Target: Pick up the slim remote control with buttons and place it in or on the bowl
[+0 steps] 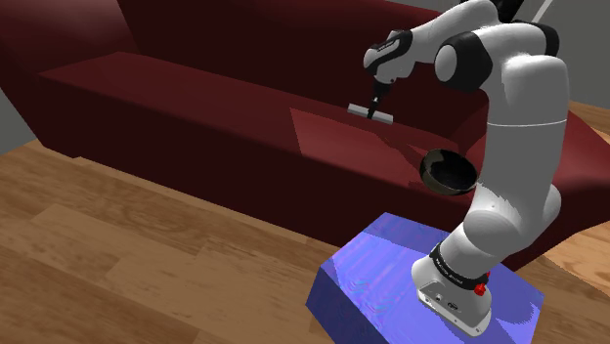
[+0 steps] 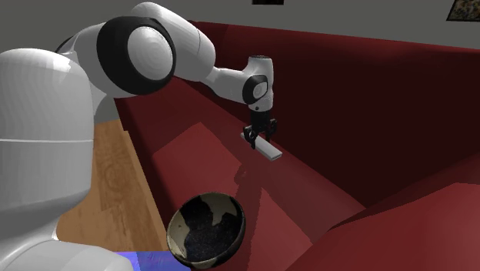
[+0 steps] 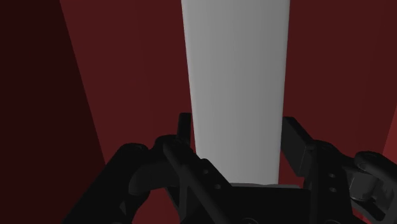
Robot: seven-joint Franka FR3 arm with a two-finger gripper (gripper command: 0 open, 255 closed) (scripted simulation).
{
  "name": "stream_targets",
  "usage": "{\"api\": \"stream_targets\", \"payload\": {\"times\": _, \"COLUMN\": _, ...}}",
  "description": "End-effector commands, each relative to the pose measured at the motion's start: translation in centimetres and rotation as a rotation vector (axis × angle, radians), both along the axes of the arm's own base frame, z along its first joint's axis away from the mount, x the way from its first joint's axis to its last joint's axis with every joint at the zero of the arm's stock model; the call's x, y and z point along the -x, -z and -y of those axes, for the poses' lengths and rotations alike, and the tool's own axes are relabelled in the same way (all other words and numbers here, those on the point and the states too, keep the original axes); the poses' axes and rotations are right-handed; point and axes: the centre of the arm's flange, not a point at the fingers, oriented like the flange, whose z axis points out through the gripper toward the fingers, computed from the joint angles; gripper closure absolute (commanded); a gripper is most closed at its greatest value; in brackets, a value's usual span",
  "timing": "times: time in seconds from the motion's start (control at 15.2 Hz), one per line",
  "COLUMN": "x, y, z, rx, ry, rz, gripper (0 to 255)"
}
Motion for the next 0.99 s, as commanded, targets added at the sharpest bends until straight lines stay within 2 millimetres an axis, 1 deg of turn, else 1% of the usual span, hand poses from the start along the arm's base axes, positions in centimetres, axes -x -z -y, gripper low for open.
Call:
{"api": "stream_targets", "payload": {"times": 0.0, "x": 0.0, "y": -0.8, "z": 0.0, "rx": 0.0, "ry": 0.001, "rz": 0.0, "gripper": 255}}
{"api": "stream_targets", "payload": {"times": 0.92, "x": 0.0, "y": -8.2, "z": 0.0, "rx": 0.0, "ry": 0.0, "rz": 0.0, "gripper": 255}}
